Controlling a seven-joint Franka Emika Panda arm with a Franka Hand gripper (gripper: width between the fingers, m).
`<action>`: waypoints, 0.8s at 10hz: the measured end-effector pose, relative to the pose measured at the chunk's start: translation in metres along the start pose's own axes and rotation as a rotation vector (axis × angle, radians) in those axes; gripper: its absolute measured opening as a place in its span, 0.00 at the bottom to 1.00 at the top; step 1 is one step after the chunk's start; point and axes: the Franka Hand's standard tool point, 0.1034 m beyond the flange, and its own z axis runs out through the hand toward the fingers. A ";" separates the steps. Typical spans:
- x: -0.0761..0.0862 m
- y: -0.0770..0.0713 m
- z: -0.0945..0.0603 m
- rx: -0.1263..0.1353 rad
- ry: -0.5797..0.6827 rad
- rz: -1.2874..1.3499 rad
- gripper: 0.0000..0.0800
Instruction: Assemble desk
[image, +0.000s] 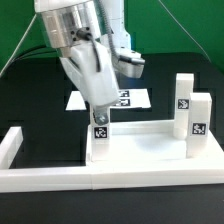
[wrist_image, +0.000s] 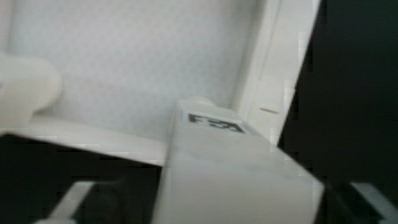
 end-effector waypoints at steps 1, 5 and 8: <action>-0.002 -0.001 -0.001 0.002 -0.004 -0.115 0.80; 0.001 0.002 0.000 0.001 0.008 -0.393 0.81; 0.005 -0.004 -0.001 -0.021 0.058 -0.791 0.81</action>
Offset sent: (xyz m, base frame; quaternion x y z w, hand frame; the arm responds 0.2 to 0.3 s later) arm 0.0000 0.0000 0.0000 0.0000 0.0000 -0.1938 0.9810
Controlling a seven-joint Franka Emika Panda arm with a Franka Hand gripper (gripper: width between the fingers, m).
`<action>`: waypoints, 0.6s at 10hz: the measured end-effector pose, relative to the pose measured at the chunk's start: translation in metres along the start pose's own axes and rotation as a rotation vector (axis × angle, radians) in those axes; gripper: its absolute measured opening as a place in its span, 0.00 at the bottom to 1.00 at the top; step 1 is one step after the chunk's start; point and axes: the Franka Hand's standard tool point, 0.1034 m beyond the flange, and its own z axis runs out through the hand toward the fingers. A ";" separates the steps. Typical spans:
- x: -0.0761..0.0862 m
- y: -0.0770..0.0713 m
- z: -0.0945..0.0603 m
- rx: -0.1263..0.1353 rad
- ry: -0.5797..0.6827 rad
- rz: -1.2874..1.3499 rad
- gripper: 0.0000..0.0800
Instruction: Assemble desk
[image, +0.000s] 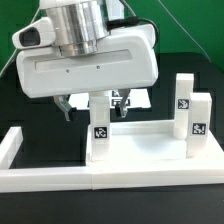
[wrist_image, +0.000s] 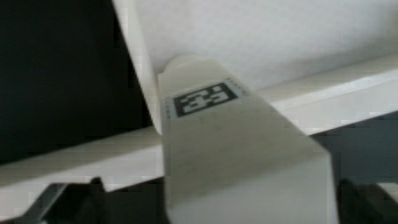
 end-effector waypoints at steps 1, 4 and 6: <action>0.000 0.000 0.000 -0.001 0.000 0.022 0.65; 0.001 0.005 -0.001 -0.006 0.002 0.178 0.37; 0.001 0.006 0.000 -0.014 0.003 0.388 0.37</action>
Offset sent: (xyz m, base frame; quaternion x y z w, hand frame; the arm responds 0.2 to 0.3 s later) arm 0.0000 0.0000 0.0000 0.0000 0.0000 0.1938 0.9810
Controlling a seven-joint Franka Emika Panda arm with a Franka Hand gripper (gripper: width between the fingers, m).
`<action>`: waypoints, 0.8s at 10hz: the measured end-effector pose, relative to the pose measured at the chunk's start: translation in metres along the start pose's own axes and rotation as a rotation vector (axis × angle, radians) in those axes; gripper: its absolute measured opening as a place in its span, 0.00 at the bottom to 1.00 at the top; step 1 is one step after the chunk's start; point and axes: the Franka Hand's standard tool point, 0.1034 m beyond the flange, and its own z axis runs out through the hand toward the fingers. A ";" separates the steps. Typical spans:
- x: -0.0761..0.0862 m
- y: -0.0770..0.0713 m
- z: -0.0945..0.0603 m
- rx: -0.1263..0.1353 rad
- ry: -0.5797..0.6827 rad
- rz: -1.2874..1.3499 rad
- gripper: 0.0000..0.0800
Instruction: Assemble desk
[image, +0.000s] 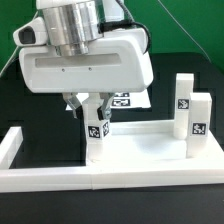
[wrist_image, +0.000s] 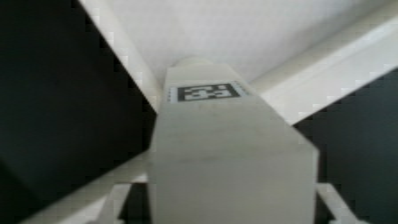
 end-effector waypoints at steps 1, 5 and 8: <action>0.001 0.002 0.000 -0.003 0.001 0.188 0.37; -0.002 0.007 0.001 0.044 -0.061 0.985 0.37; -0.003 0.007 0.001 0.039 -0.070 1.159 0.37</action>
Offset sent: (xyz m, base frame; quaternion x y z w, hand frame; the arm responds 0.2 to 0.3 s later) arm 0.0082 0.0173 0.0021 0.0706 -0.0718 0.5197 0.8484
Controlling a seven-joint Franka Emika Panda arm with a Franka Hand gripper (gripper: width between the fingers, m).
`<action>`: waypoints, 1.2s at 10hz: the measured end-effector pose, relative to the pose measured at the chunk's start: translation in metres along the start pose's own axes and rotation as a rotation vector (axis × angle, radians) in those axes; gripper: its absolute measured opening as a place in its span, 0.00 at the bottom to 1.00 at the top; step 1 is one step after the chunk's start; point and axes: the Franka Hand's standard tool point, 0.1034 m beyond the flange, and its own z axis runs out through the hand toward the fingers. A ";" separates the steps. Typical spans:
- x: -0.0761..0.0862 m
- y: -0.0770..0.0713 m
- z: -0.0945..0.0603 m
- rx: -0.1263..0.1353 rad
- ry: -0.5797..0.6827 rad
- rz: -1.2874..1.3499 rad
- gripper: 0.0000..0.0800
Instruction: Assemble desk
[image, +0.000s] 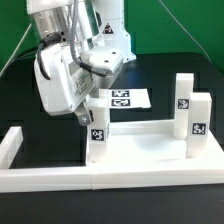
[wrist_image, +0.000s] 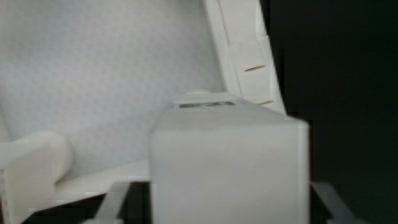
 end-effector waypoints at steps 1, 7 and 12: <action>0.000 0.000 0.000 0.000 0.002 -0.105 0.37; -0.005 0.001 0.001 -0.002 -0.003 -0.732 0.81; -0.011 -0.005 0.003 0.019 0.055 -1.170 0.65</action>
Offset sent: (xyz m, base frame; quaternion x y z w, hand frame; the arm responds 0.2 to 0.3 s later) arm -0.0160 0.0256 0.0064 -0.0171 -0.0175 -0.2665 0.9635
